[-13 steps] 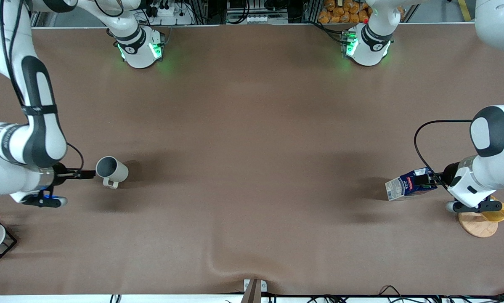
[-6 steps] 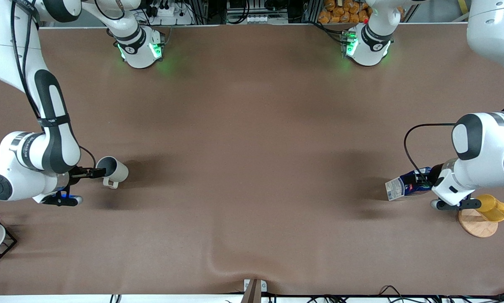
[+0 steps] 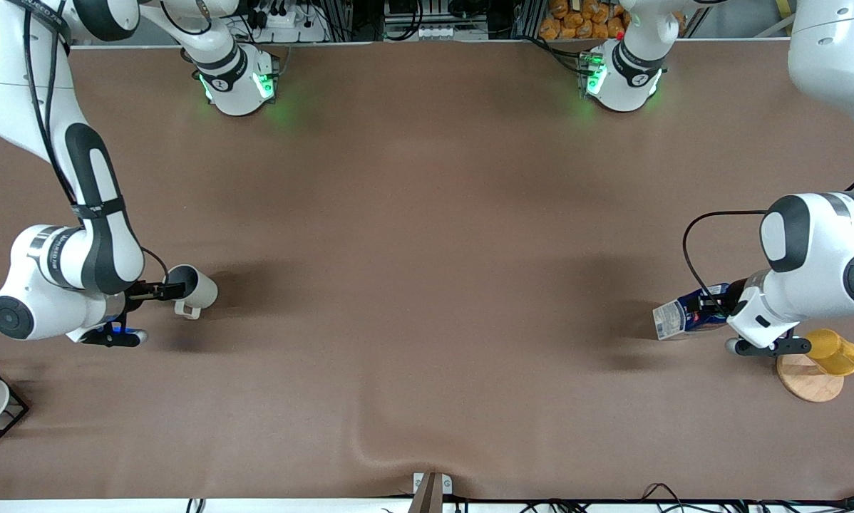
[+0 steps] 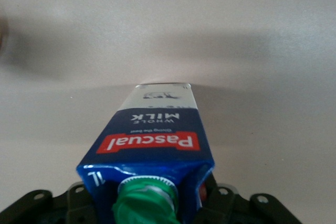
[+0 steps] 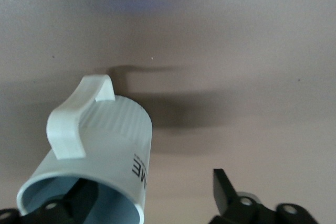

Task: Place milk next to cup
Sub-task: 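Grasp the white mug with the right gripper while the left gripper grasps the carton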

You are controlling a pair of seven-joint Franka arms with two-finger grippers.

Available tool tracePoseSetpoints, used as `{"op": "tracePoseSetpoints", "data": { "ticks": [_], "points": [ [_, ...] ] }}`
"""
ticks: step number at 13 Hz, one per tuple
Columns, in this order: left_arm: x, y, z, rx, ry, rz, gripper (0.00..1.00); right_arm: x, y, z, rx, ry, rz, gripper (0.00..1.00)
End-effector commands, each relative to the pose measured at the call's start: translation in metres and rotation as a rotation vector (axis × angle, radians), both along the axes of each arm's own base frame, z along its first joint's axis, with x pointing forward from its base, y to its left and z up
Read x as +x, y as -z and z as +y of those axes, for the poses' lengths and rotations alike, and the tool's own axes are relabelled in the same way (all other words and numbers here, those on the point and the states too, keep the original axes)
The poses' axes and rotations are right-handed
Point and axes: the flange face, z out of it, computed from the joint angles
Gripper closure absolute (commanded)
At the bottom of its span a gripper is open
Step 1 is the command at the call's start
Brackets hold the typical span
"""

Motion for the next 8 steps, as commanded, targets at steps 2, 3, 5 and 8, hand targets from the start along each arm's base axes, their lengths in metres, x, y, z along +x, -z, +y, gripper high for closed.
{"op": "tracePoseSetpoints", "data": {
  "ticks": [2, 3, 5, 8],
  "points": [
    [0.001, -0.024, 0.000, 0.029, 0.000, -0.037, 0.49, 0.003, 0.000, 0.003, 0.012, -0.008, -0.015, 0.83],
    [0.000, -0.037, 0.000, 0.031, -0.001, -0.052, 0.49, 0.003, 0.000, 0.003, 0.012, -0.008, -0.015, 0.98],
    [-0.006, -0.064, -0.002, 0.017, -0.018, -0.055, 0.49, 0.002, 0.000, 0.004, 0.014, -0.009, -0.013, 1.00],
    [-0.014, -0.095, -0.004, 0.016, -0.042, -0.051, 0.50, 0.010, -0.019, 0.010, 0.013, -0.018, -0.044, 1.00]
  ]
}}
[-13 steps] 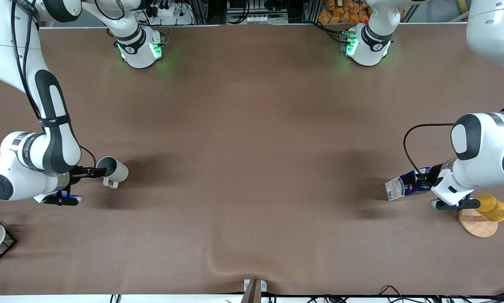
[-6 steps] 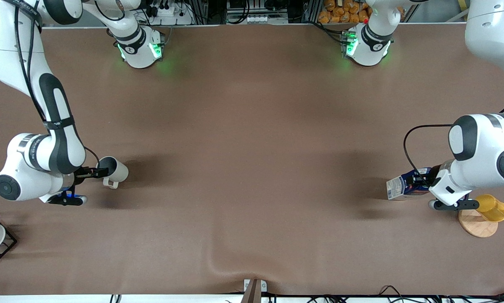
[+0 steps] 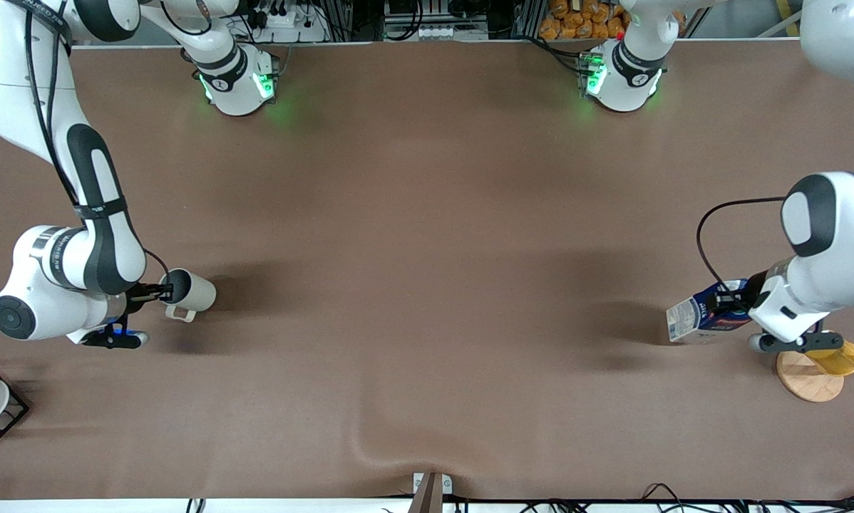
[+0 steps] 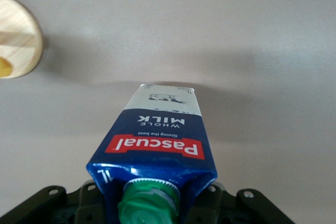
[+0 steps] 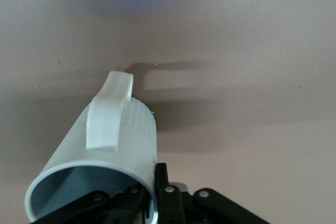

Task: Place milk next to cup
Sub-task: 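Lift the mug with the right gripper while the left gripper lifts the carton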

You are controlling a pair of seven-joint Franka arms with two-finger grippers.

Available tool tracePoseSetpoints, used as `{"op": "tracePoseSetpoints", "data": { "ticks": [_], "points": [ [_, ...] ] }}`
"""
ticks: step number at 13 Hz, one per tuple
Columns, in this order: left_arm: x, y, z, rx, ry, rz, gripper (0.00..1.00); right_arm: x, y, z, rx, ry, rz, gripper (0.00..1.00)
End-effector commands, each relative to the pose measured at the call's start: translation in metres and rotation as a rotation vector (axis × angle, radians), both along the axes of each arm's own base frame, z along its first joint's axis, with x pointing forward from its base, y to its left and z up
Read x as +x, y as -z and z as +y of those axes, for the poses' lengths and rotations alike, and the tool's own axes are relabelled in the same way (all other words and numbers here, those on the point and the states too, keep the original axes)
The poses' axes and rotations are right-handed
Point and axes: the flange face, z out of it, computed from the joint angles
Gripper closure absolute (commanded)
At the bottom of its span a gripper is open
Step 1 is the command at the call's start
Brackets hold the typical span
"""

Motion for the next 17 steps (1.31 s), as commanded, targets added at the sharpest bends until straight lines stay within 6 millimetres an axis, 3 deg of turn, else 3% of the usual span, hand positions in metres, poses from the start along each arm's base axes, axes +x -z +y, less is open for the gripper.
{"op": "tracePoseSetpoints", "data": {
  "ticks": [1, 4, 5, 7, 10, 11, 13, 15, 17],
  "points": [
    [-0.011, -0.032, -0.003, 0.001, -0.023, 0.018, 0.50, 0.014, -0.030, 0.020, 0.010, -0.030, -0.044, 1.00],
    [-0.020, -0.058, -0.004, 0.001, -0.022, 0.048, 0.50, 0.029, -0.073, 0.071, 0.013, -0.097, -0.045, 1.00],
    [-0.023, -0.061, -0.005, -0.010, -0.025, 0.068, 0.50, 0.034, -0.088, 0.098, 0.027, -0.145, -0.062, 1.00],
    [-0.030, -0.074, -0.005, -0.023, -0.034, 0.074, 0.50, 0.038, -0.106, 0.158, 0.069, -0.240, -0.103, 1.00],
    [-0.032, -0.078, -0.005, -0.025, -0.032, 0.086, 0.50, 0.016, -0.110, 0.284, 0.209, -0.530, -0.133, 1.00],
    [-0.032, -0.078, -0.003, -0.025, -0.032, 0.085, 0.50, 0.012, -0.112, 0.316, 0.218, -0.577, -0.181, 1.00],
    [-0.032, -0.079, 0.001, -0.026, -0.032, 0.085, 0.50, -0.013, -0.112, 0.394, 0.213, -0.707, -0.236, 1.00],
    [-0.031, -0.077, 0.000, -0.024, -0.042, 0.086, 0.50, -0.046, -0.093, 0.477, 0.191, -0.850, -0.309, 1.00],
    [-0.031, -0.077, 0.001, -0.024, -0.042, 0.086, 0.50, -0.060, -0.052, 0.521, 0.169, -0.934, -0.383, 1.00]
  ]
}}
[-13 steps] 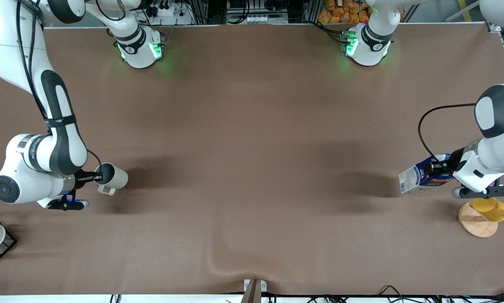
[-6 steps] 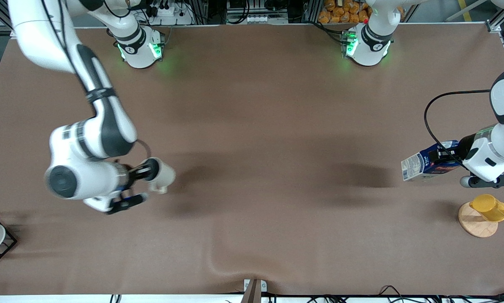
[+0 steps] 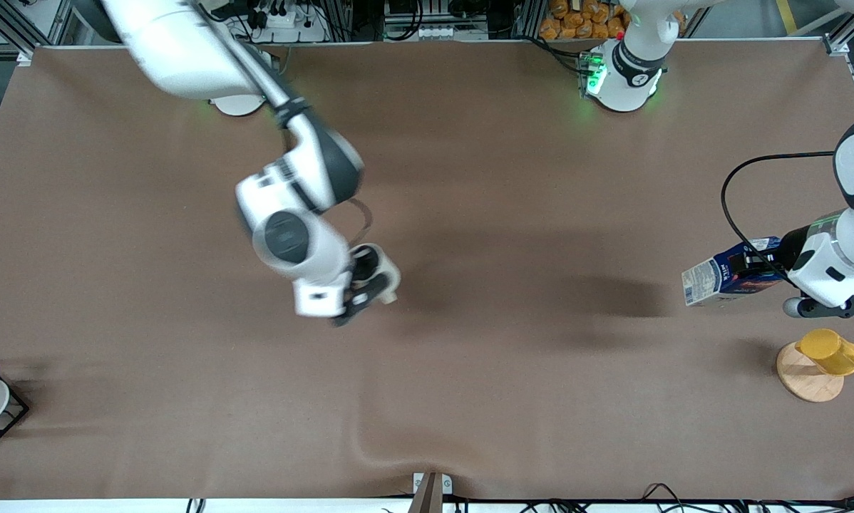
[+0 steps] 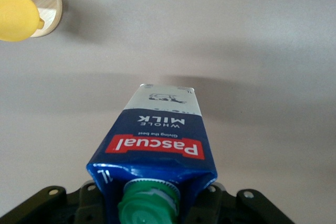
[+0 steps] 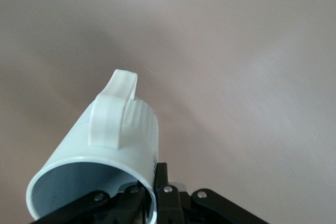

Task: Place milk next to cup
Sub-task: 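Lift the mug with the right gripper while the left gripper lifts the carton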

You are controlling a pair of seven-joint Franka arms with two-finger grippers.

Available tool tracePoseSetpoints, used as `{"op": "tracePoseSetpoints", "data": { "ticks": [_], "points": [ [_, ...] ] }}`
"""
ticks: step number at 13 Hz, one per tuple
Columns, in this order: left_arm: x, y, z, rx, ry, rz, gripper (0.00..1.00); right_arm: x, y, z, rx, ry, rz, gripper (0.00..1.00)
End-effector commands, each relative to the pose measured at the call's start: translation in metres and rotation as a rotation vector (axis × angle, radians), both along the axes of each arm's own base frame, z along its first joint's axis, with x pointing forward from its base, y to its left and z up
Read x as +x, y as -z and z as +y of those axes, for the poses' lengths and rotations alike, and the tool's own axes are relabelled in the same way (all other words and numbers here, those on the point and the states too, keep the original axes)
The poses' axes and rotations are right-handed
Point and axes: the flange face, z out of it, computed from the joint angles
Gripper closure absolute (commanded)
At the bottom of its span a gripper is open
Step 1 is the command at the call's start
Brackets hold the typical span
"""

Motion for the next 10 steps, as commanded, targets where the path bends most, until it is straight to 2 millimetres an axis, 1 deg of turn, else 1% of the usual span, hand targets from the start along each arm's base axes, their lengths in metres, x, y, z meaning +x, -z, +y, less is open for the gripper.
{"op": "tracePoseSetpoints", "data": {
  "ticks": [1, 2, 3, 4, 5, 6, 7, 8, 9, 10],
  "points": [
    [-0.003, -0.006, 0.000, -0.015, -0.022, 0.006, 0.50, -0.007, 0.052, 0.035, -0.018, -0.073, -0.068, 1.00],
    [-0.002, -0.004, -0.001, -0.015, -0.022, 0.009, 0.50, -0.012, 0.066, 0.041, -0.027, -0.084, -0.060, 1.00],
    [-0.002, -0.004, -0.002, -0.015, -0.022, 0.009, 0.50, -0.013, 0.068, 0.049, -0.028, -0.091, -0.067, 1.00],
    [-0.002, -0.004, -0.002, -0.015, -0.021, 0.009, 0.50, -0.011, 0.068, 0.055, -0.029, -0.086, -0.081, 1.00],
    [-0.002, -0.004, -0.002, -0.017, -0.021, 0.009, 0.50, -0.011, 0.067, 0.056, -0.030, -0.082, -0.083, 0.99],
    [-0.002, -0.004, -0.004, -0.017, -0.020, 0.011, 0.50, -0.010, 0.065, 0.055, -0.030, -0.066, -0.080, 0.01],
    [-0.003, -0.006, -0.008, -0.024, -0.030, 0.008, 0.50, -0.010, 0.061, 0.055, -0.031, -0.057, -0.081, 0.00],
    [-0.003, -0.008, -0.015, -0.027, -0.045, 0.007, 0.50, -0.008, 0.049, 0.054, -0.023, -0.052, -0.084, 0.00],
    [-0.004, -0.012, -0.029, -0.032, -0.048, 0.002, 0.50, -0.009, 0.045, 0.049, -0.039, -0.048, -0.060, 0.00],
    [-0.005, -0.014, -0.035, -0.033, -0.063, 0.001, 0.50, -0.011, 0.038, 0.047, -0.058, -0.046, -0.032, 0.00]
  ]
}}
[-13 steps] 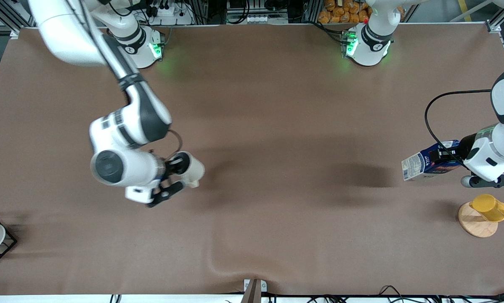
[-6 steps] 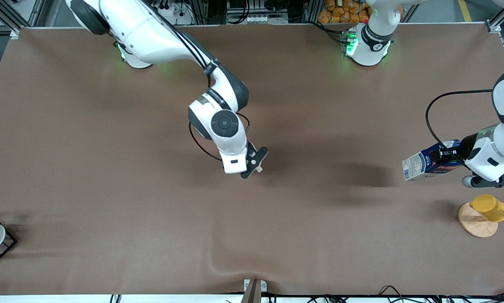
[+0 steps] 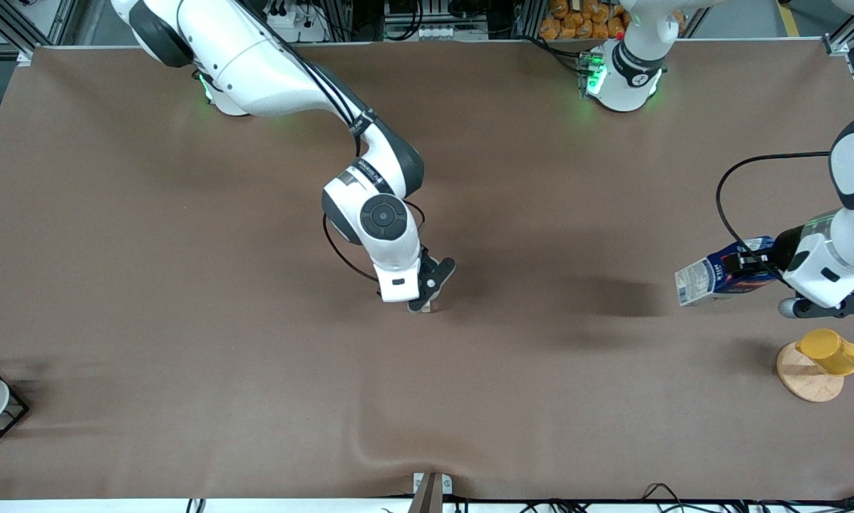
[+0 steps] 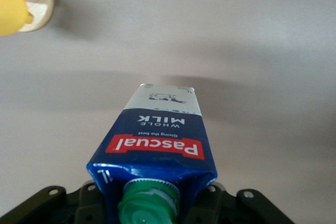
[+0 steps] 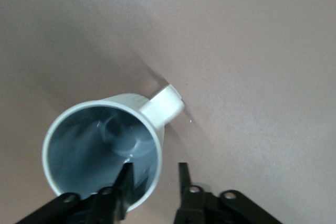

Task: Place milk next to cup
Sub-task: 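Set the mug on the table center and open the right gripper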

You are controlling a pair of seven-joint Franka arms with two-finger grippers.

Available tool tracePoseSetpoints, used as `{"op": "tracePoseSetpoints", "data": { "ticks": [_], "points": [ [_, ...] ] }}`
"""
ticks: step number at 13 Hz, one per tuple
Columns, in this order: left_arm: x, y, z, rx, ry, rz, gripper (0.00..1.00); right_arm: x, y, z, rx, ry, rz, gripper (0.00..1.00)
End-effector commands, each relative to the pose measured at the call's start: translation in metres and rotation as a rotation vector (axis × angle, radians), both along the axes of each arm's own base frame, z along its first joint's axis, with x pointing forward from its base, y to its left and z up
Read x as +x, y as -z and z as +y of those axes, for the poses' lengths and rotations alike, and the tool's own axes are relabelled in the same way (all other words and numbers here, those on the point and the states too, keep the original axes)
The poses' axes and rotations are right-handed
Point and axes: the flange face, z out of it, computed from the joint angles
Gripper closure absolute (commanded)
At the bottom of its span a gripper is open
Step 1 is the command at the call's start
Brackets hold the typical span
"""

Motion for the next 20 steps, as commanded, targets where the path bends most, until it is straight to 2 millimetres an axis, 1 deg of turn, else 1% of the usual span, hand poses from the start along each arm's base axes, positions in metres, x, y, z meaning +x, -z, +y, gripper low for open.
{"op": "tracePoseSetpoints", "data": {
  "ticks": [1, 2, 3, 4, 5, 6, 7, 8, 9, 10, 11, 12, 13, 14, 15, 16, 17, 18, 20],
  "points": [
    [-0.007, -0.014, -0.022, -0.011, -0.035, 0.008, 0.50, 0.003, -0.037, 0.000, -0.028, 0.019, 0.019, 0.00],
    [-0.009, -0.017, -0.034, -0.016, -0.032, 0.011, 0.50, 0.005, -0.059, -0.002, -0.016, 0.033, 0.029, 0.00],
    [-0.012, -0.027, -0.042, -0.013, -0.050, 0.000, 0.50, 0.010, -0.077, -0.011, -0.001, 0.060, 0.048, 0.00],
    [-0.017, -0.032, -0.061, -0.013, -0.063, 0.008, 0.50, 0.018, -0.099, -0.024, 0.026, 0.109, 0.042, 0.00],
    [-0.021, -0.038, -0.088, -0.025, -0.082, 0.012, 0.50, 0.027, -0.111, -0.037, 0.035, 0.190, 0.034, 0.00],
    [-0.025, -0.050, -0.117, -0.045, -0.105, 0.014, 0.50, 0.036, -0.112, -0.051, 0.030, 0.286, 0.029, 0.00],
    [-0.034, -0.052, -0.153, -0.041, -0.107, 0.033, 0.50, 0.049, -0.121, -0.072, 0.031, 0.369, 0.021, 0.00],
    [-0.045, -0.054, -0.192, -0.041, -0.115, 0.041, 0.50, 0.055, -0.133, -0.102, 0.009, 0.434, 0.028, 0.00],
    [-0.057, -0.062, -0.232, -0.045, -0.119, 0.033, 0.50, 0.064, -0.132, -0.139, -0.041, 0.484, 0.026, 0.00],
    [-0.064, -0.063, -0.267, -0.053, -0.113, 0.036, 0.53, 0.075, -0.136, -0.173, -0.073, 0.512, 0.012, 0.00],
    [-0.079, -0.056, -0.307, -0.043, -0.115, 0.050, 0.54, 0.084, -0.140, -0.209, -0.087, 0.535, 0.011, 0.00],
    [-0.093, -0.046, -0.340, -0.028, -0.115, 0.063, 0.54, 0.096, -0.139, -0.245, -0.079, 0.511, 0.013, 0.00],
    [-0.105, -0.041, -0.362, -0.023, -0.100, 0.066, 0.54, 0.107, -0.143, -0.280, -0.060, 0.464, 0.007, 0.00],
    [-0.115, -0.038, -0.379, -0.024, -0.073, 0.068, 0.54, 0.114, -0.144, -0.311, -0.057, 0.459, 0.007, 0.00],
    [-0.120, -0.027, -0.390, -0.016, -0.033, 0.079, 0.54, 0.117, -0.152, -0.347, -0.057, 0.495, 0.005, 0.00],
    [-0.124, -0.007, -0.404, 0.015, 0.006, 0.085, 0.54, 0.113, -0.150, -0.375, -0.060, 0.534, 0.015, 0.00],
    [-0.130, 0.006, -0.421, 0.026, 0.040, 0.075, 0.54, 0.108, -0.152, -0.407, -0.057, 0.579, 0.009, 0.00],
    [-0.135, 0.015, -0.439, 0.006, 0.049, 0.061, 0.54, 0.098, -0.154, -0.429, -0.050, 0.610, -0.007, 0.00],
    [-0.145, 0.039, -0.471, -0.024, 0.056, 0.042, 0.54, 0.074, -0.163, -0.450, -0.042, 0.647, -0.036, 0.00]
  ]
}}
